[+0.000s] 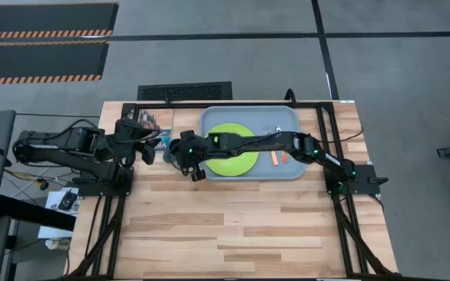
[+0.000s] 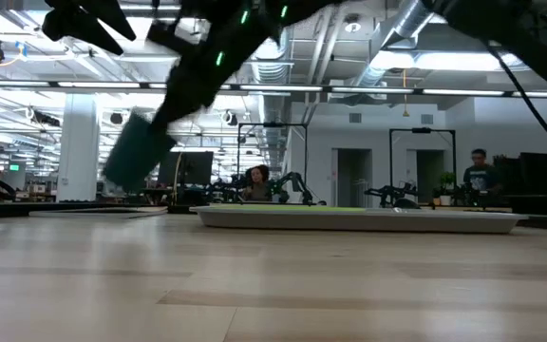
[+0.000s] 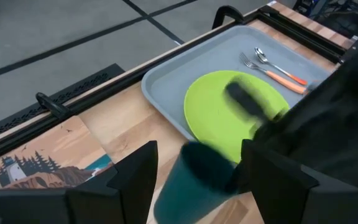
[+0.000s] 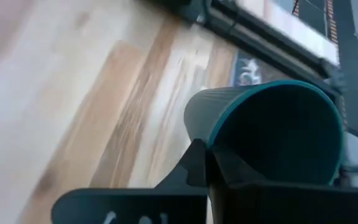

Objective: Pick and place plate/cup/fork/spoon on tray
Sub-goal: Put the blue cup on the gray tray to the top left of the green plate

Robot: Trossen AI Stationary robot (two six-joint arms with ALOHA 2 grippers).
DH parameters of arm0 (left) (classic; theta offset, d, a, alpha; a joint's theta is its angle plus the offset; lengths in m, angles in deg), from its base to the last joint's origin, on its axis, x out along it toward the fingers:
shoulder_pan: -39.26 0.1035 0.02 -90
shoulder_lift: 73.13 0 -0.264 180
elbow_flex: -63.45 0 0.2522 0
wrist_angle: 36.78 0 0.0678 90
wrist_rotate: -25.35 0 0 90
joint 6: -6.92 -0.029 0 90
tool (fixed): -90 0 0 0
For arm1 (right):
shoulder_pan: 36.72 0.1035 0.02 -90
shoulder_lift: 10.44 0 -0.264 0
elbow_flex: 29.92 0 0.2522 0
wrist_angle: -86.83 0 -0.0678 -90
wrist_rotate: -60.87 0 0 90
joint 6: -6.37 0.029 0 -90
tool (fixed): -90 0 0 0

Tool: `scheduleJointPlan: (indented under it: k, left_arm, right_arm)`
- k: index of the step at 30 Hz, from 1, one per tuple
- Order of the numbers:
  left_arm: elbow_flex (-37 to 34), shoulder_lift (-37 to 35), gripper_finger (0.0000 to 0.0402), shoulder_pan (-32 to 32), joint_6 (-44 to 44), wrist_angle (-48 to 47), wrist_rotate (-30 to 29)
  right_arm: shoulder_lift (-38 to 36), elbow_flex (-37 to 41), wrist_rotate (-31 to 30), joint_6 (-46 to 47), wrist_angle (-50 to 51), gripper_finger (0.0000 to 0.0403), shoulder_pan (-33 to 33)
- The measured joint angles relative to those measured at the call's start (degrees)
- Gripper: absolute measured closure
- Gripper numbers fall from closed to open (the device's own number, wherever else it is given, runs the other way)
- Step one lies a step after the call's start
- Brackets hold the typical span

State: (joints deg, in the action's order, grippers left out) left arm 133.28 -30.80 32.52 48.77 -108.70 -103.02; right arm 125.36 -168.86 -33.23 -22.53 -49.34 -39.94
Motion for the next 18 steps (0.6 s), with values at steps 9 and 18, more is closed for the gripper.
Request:
scheduleJointPlan:
  k: [9,18]
  left_arm:
    - [0.00,0.02,0.0184,0.00,-0.46,-0.02,0.00]
    - [0.00,0.00,0.0184,0.00,-0.65,-0.48,-0.70]
  right_arm:
    - [-10.39,-0.17,-0.24,-4.93,16.49,0.0400,-10.01]
    - [-6.81,-0.07,2.89,-4.57,23.42,0.0400,-20.99]
